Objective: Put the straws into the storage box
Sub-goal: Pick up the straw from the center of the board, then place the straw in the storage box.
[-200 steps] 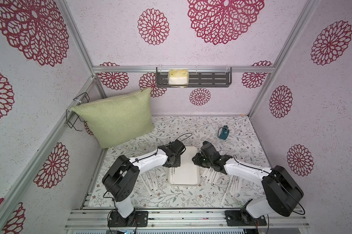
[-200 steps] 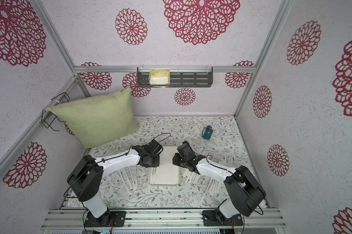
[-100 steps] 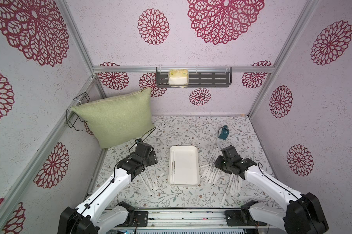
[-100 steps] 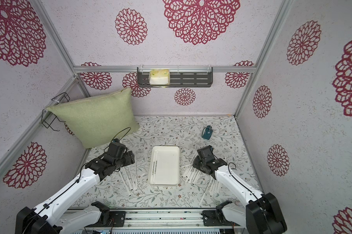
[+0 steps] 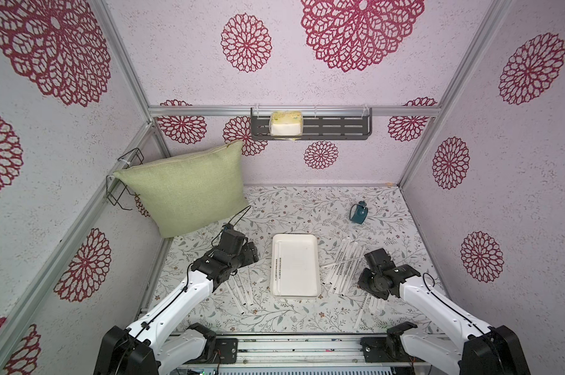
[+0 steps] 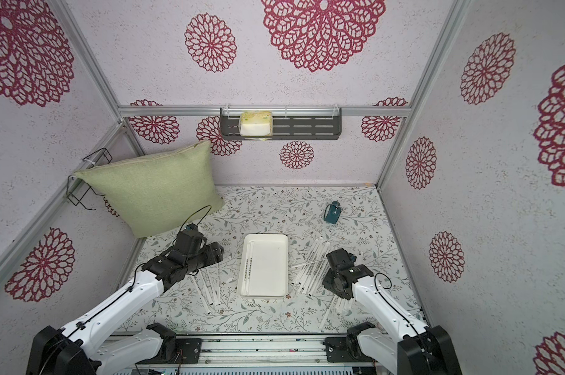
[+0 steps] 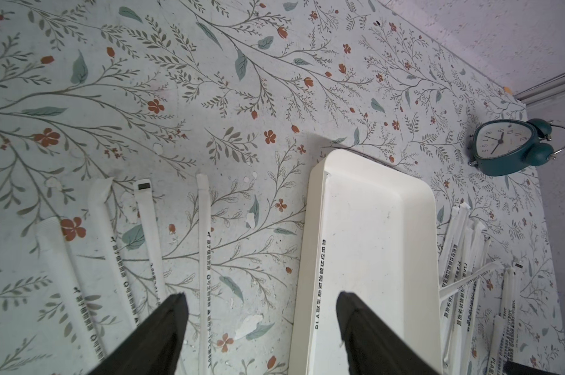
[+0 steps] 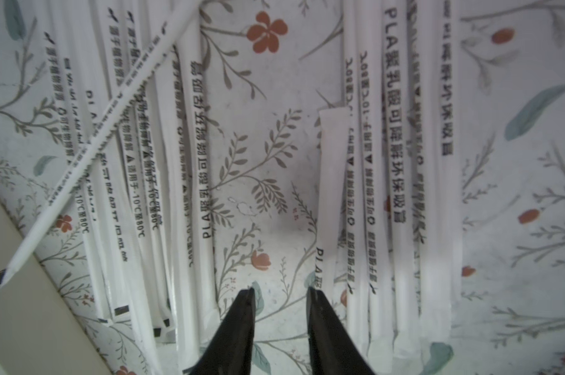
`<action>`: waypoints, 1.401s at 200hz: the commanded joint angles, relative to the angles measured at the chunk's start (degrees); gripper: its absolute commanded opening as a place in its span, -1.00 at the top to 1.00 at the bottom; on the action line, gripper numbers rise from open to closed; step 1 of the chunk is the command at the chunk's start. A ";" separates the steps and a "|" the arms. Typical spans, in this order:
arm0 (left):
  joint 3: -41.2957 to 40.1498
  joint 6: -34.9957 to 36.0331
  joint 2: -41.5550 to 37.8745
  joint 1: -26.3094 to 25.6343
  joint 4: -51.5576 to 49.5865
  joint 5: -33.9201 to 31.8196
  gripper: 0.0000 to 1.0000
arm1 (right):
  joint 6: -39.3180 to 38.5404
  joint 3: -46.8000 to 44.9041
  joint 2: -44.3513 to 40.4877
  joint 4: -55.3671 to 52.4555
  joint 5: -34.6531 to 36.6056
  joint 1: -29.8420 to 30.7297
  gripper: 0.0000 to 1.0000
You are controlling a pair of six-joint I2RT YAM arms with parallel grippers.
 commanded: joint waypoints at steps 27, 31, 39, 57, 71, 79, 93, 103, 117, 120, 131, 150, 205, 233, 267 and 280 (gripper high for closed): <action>-1.55 -0.53 1.01 0.03 4.16 1.30 -0.57 | 1.88 -2.02 0.57 -0.81 0.40 0.74 0.36; -1.59 -0.45 1.03 0.03 4.09 1.32 -0.57 | 1.73 -2.09 1.02 -0.50 0.43 0.85 0.37; -1.59 -0.36 1.08 0.03 3.88 1.31 -0.57 | 1.58 -2.20 1.78 0.02 0.64 0.82 0.38; -1.67 -0.21 0.82 0.01 3.63 1.09 -0.57 | 1.24 -2.54 3.02 0.98 1.08 0.87 0.41; -2.06 -0.19 0.49 0.01 3.68 0.89 -0.57 | 1.17 -3.05 3.77 2.09 1.22 0.86 0.46; -2.25 -0.11 0.46 0.02 3.71 0.62 -0.57 | 1.00 -3.29 4.25 2.91 1.14 0.83 0.52; -2.38 0.05 0.54 0.02 3.81 0.24 -0.57 | 0.42 -3.22 5.07 3.83 1.16 0.87 0.62; -2.40 0.17 0.64 0.03 3.74 0.07 -0.57 | 0.07 -2.55 5.10 3.65 1.45 1.23 0.70; -2.29 0.40 0.64 0.03 3.66 -0.43 -0.56 | -0.23 -0.83 4.02 2.67 1.55 2.23 0.76; -2.25 0.48 0.65 0.03 3.59 -0.50 -0.56 | -0.31 -0.27 3.67 2.38 1.34 2.53 0.77; -2.18 0.77 0.56 0.10 3.30 -1.19 -0.57 | -0.34 1.88 2.72 1.26 0.18 3.81 0.78; -1.94 1.29 1.04 0.45 2.78 -2.08 -0.57 | 1.02 7.21 2.70 -0.20 -1.01 8.56 0.81; -0.50 -0.83 3.53 3.96 -1.88 -0.76 -0.47 | -1.63 29.46 21.27 9.60 -2.69 22.39 0.85; -0.25 -0.88 3.30 5.03 -5.52 -1.98 -0.43 | -4.69 37.00 33.74 16.66 -4.73 24.20 0.86; -1.85 -1.58 1.43 5.73 -5.89 -1.70 -0.42 | -4.45 41.24 43.04 20.47 -7.29 25.81 0.86; -1.94 -1.58 1.35 6.19 -6.43 -1.76 -0.41 | -4.07 42.49 45.72 20.75 -8.16 26.76 0.86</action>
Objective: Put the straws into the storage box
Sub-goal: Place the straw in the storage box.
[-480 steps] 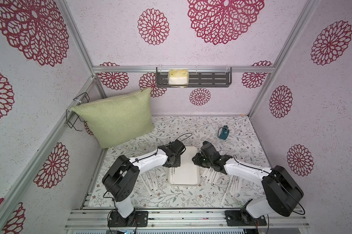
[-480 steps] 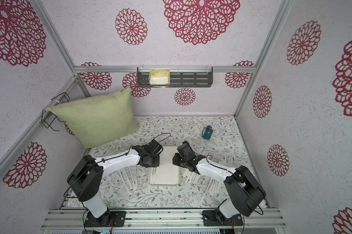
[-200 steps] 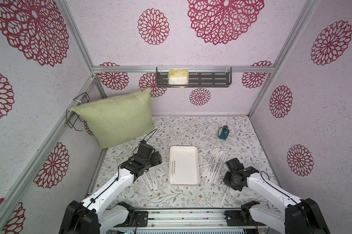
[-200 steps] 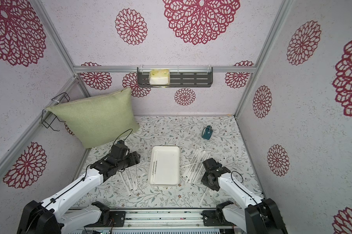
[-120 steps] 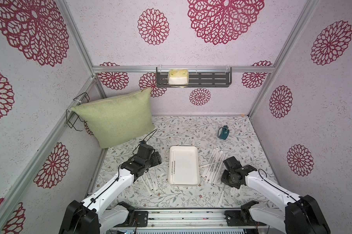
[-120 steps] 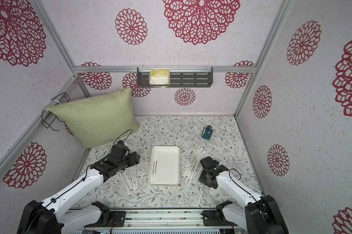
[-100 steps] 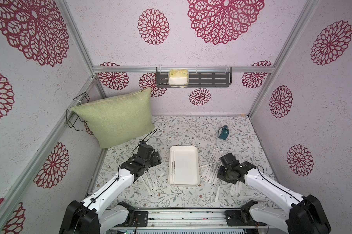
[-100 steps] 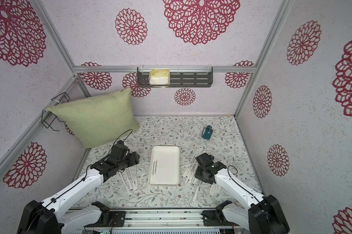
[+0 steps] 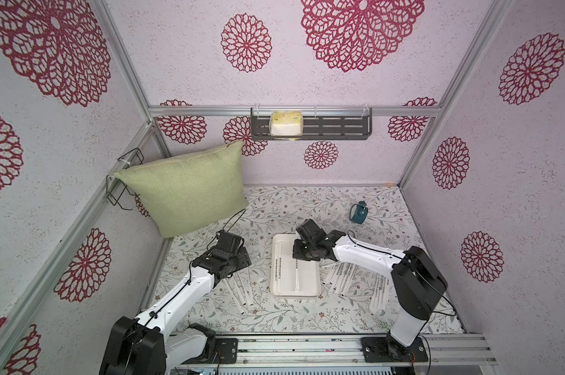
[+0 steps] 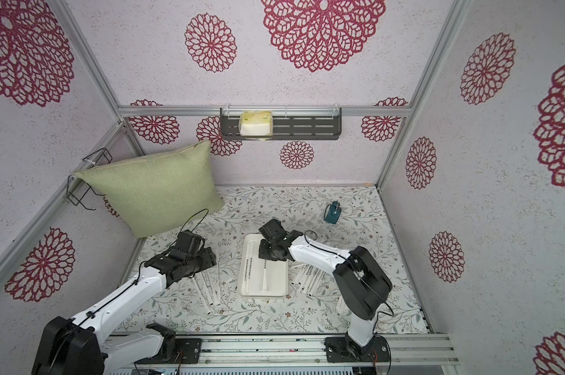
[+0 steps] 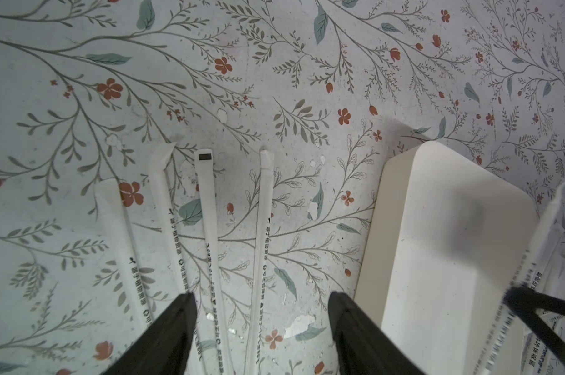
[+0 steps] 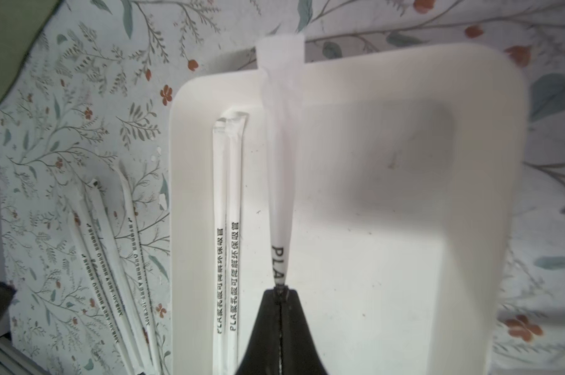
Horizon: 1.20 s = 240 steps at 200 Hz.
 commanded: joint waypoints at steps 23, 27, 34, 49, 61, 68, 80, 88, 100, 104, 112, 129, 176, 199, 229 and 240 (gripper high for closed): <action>-0.32 -0.14 -1.45 1.62 -1.76 -0.42 -0.39 | 1.34 3.41 5.25 4.25 -4.27 2.55 0.85; -0.45 -0.14 -1.48 1.71 -1.72 -0.27 -0.39 | 1.71 3.52 5.65 4.32 -4.36 2.73 0.85; -0.54 -0.04 -1.48 1.79 -1.69 -0.19 -0.39 | 2.39 3.72 6.25 4.59 -4.53 2.99 0.85; -0.78 -0.05 -1.37 1.93 -1.41 0.20 -0.38 | 4.07 3.72 7.19 5.51 -4.88 3.31 0.83; -0.94 -0.22 -1.31 1.91 -1.17 0.56 -0.37 | 5.26 3.69 7.77 6.08 -5.16 3.40 0.83; -0.98 -0.14 -1.26 1.90 -1.18 0.56 -0.37 | 5.53 3.76 8.18 6.21 -5.07 3.40 0.82; -1.07 -0.27 -1.39 1.96 -1.36 0.54 -0.36 | 5.66 4.26 8.73 5.96 -4.85 3.40 0.81; -1.21 -0.23 -1.48 1.92 -1.44 0.50 -0.36 | 5.80 4.46 9.03 5.86 -4.66 3.40 0.81; -1.25 -0.32 -1.66 1.97 -1.66 0.41 -0.36 | 5.85 4.89 9.38 5.39 -4.09 3.35 0.79; -1.21 -0.40 -1.66 1.97 -1.75 0.31 -0.36 | 5.83 4.87 9.46 5.42 -3.97 3.40 0.78; -1.17 -0.48 -1.65 1.97 -1.87 0.30 -0.35 | 5.91 4.95 9.60 5.37 -3.87 3.40 0.76; -1.16 -0.72 -1.62 1.97 -2.15 0.24 -0.34 | 5.90 5.07 9.65 5.15 -3.70 3.40 0.66; -0.28 -0.75 -0.46 2.06 -2.50 0.77 -0.22 | 5.05 5.10 5.56 3.57 -2.82 3.35 0.43; 0.72 -0.94 1.96 1.96 -1.96 3.43 -0.11 | 4.52 4.36 1.51 2.72 -2.09 3.37 0.37; 1.38 -0.82 8.66 -0.42 0.13 5.07 0.07 | 4.01 -0.04 -3.08 3.77 0.11 3.31 0.35; 1.76 -0.80 11.33 -1.06 1.05 5.04 0.09 | 4.29 -2.11 -4.19 4.49 0.36 3.26 0.35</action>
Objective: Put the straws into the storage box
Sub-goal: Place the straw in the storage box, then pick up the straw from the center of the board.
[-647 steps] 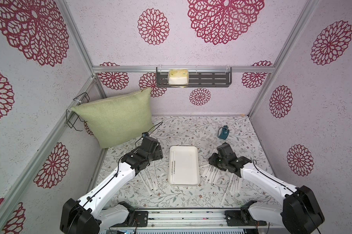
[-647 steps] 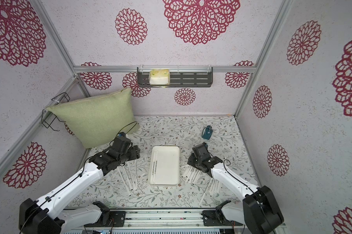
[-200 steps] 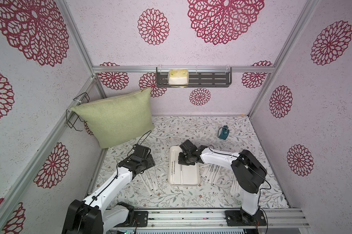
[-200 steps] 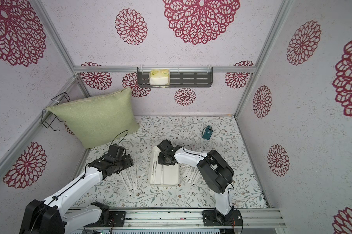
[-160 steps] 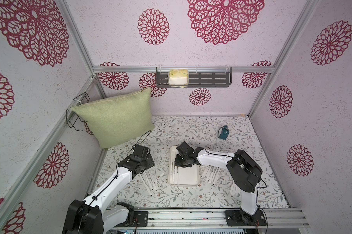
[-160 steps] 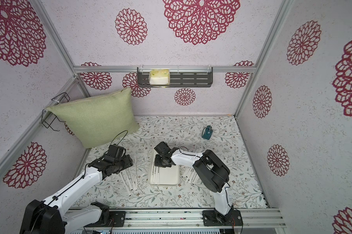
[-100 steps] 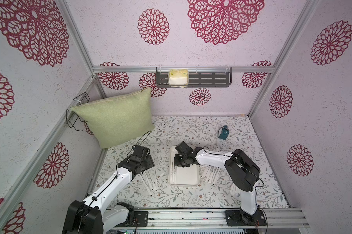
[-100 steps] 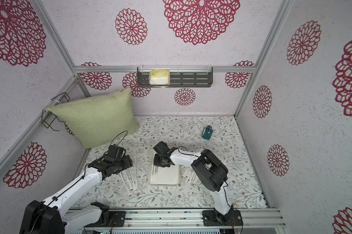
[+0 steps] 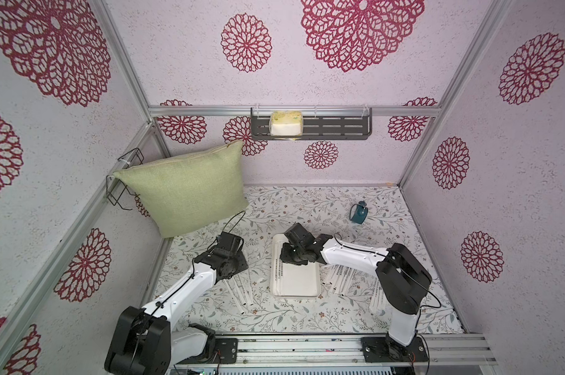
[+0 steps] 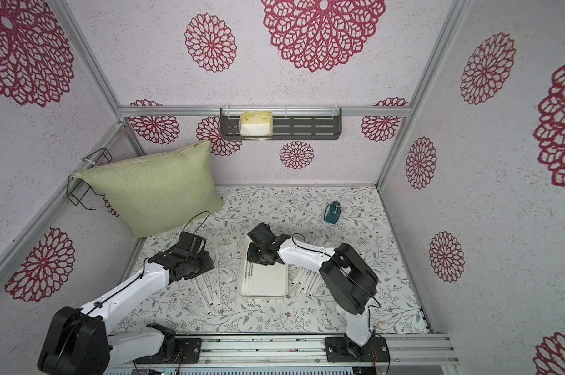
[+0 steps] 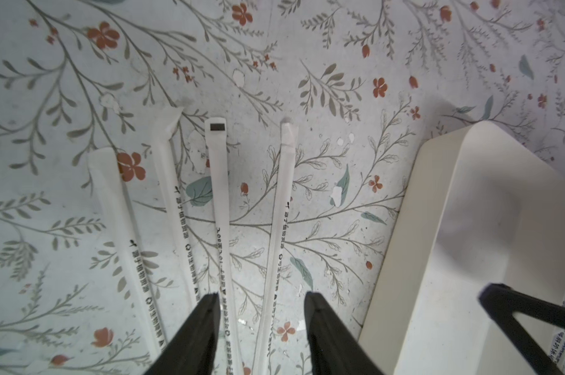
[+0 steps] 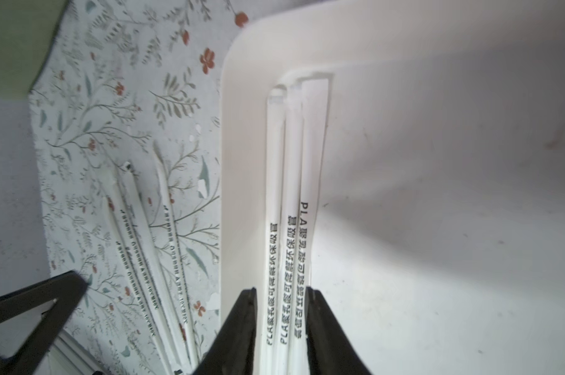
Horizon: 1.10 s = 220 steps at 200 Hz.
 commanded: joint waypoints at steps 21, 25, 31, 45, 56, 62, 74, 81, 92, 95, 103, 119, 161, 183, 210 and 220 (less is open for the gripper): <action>2.91 0.68 8.62 -1.79 2.26 0.98 0.12 | 0.53 -6.19 -6.01 2.00 2.42 -0.19 0.35; 3.08 0.86 9.28 -1.84 2.35 0.93 0.13 | 0.69 -6.68 -6.28 2.34 2.43 -0.17 0.35; 3.28 1.07 10.03 -1.80 2.71 0.90 0.14 | 0.85 -7.41 -6.73 2.68 2.48 -0.16 0.35; 3.45 1.18 11.57 -1.79 3.76 1.42 0.17 | 0.93 -8.59 -7.58 2.96 3.00 -0.16 0.36; 3.69 1.48 12.81 -1.98 4.33 1.66 0.22 | 0.89 -9.29 -8.05 3.09 3.28 -0.25 0.36; 3.80 1.68 13.40 -2.11 4.54 1.72 0.24 | 0.86 -9.60 -8.23 3.25 3.42 -0.25 0.36; 4.11 2.12 14.50 -2.41 4.79 1.64 0.31 | 0.85 -10.19 -8.44 3.49 3.55 -0.25 0.36; 4.32 2.37 15.06 -2.50 4.92 1.65 0.36 | 0.83 -10.50 -8.41 3.72 3.48 -0.25 0.36; 4.51 2.71 15.90 -2.76 4.88 1.50 0.43 | 0.85 -10.80 -8.34 4.00 3.38 -0.29 0.37; 4.63 2.71 16.00 -2.81 4.76 1.47 0.46 | 0.85 -10.82 -8.30 4.06 3.38 -0.31 0.37; 4.84 2.92 16.47 -2.82 4.29 1.29 0.54 | 0.80 -10.95 -8.42 4.15 3.46 -0.36 0.37; 5.13 3.48 16.29 -2.95 3.19 0.83 0.66 | 0.69 -11.08 -8.67 4.37 3.64 -0.34 0.38; 10.20 8.02 12.19 -2.86 -2.12 -1.81 0.85 | 0.35 -11.73 -9.82 5.02 3.55 -1.02 0.40; 13.67 8.57 8.74 -2.82 -5.28 -3.88 0.89 | 0.22 -12.59 -11.21 5.33 3.73 -1.76 0.41; 18.43 5.87 6.94 -8.11 -5.14 -3.29 0.88 | -0.04 -14.34 -13.43 5.30 3.88 -3.67 0.42; 20.57 4.87 8.72 -11.57 -4.09 -2.30 0.88 | -0.35 -15.10 -14.57 5.22 4.08 -4.98 0.43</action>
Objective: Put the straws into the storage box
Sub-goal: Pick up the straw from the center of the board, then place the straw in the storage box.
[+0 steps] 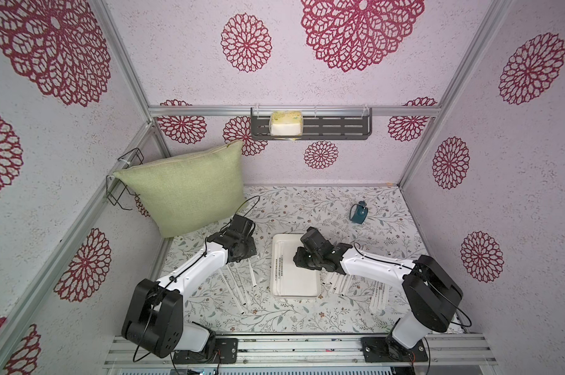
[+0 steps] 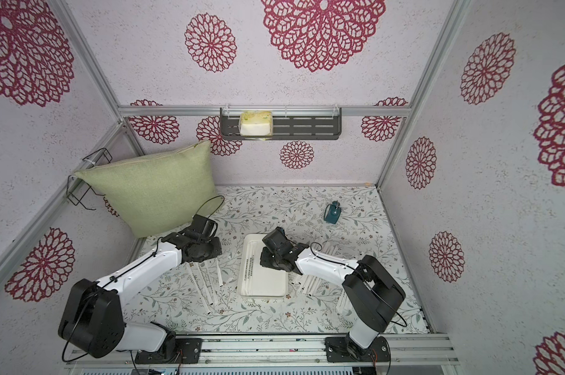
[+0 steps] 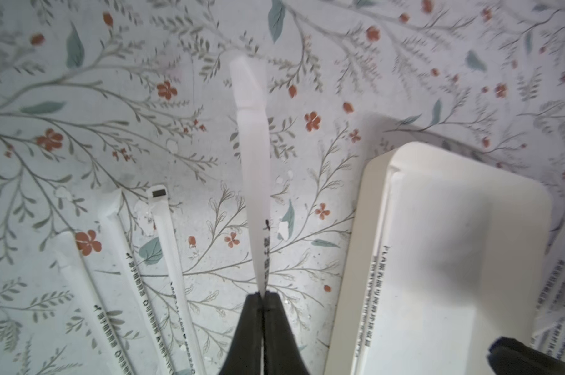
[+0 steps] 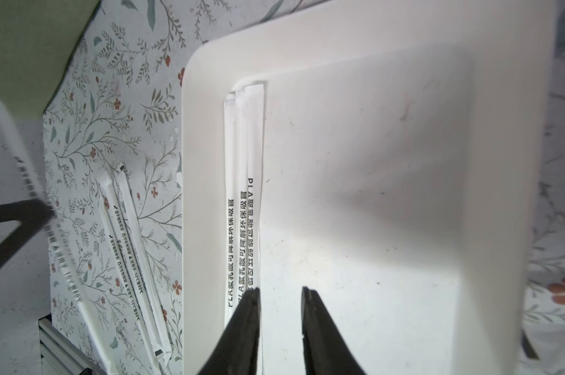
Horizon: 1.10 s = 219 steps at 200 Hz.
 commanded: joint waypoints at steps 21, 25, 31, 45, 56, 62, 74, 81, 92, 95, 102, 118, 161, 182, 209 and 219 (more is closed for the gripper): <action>7.68 -2.89 7.44 -11.57 2.98 2.92 0.88 | -1.98 -2.79 -6.45 -0.19 2.26 -5.79 0.43; 8.18 -3.26 8.88 -11.95 3.71 3.28 0.88 | -2.27 -3.09 -6.97 -0.33 2.37 -6.42 0.44; 8.92 -3.62 10.73 -12.63 4.62 3.81 0.88 | -2.68 -3.45 -7.73 -0.61 2.46 -7.27 0.44; 10.32 -4.34 14.86 -14.09 6.50 4.41 0.89 | -3.64 -4.16 -9.35 -1.28 2.84 -9.12 0.44; 11.17 -4.85 17.88 -15.07 7.72 5.06 0.89 | -4.05 -4.49 -10.33 -1.77 3.09 -10.01 0.45; 11.51 -5.05 19.32 -15.51 8.04 5.16 0.89 | -4.17 -4.70 -10.73 -1.97 3.17 -10.28 0.45; 11.99 -5.14 21.94 -16.01 7.97 5.11 0.89 | -4.24 -5.15 -11.20 -1.87 3.11 -10.48 0.45; 12.09 -5.04 22.97 -16.10 7.83 4.77 0.89 | -4.10 -5.37 -11.28 -1.89 2.87 -10.48 0.45; 11.85 -4.66 23.91 -16.17 8.07 4.39 0.88 | -3.82 -5.95 -11.29 -1.47 2.43 -10.48 0.45; 11.83 -4.62 24.14 -16.15 8.16 4.39 0.88 | -3.67 -6.17 -11.30 -1.28 2.19 -10.48 0.45; 11.87 -4.46 24.74 -16.16 8.32 4.43 0.88 | -3.42 -6.61 -11.29 -0.80 1.95 -10.48 0.46; 12.07 -4.07 26.06 -16.29 8.26 4.33 0.88 | -3.13 -7.09 -11.13 -0.31 1.54 -10.48 0.46; 13.35 -2.20 27.18 -16.31 6.14 2.60 0.77 | -3.39 -7.16 -11.01 0.02 1.35 -10.48 0.47; 13.83 -1.76 27.68 -16.18 5.20 2.09 0.69 | -3.31 -7.26 -10.92 0.19 1.27 -10.40 0.47; 14.02 -1.82 28.07 -16.22 5.01 2.22 0.68 | -3.29 -7.18 -11.07 0.17 1.26 -10.39 0.47; 14.02 -1.95 27.76 -16.07 4.77 1.92 0.67 | -3.29 -7.13 -11.19 0.20 1.26 -10.39 0.48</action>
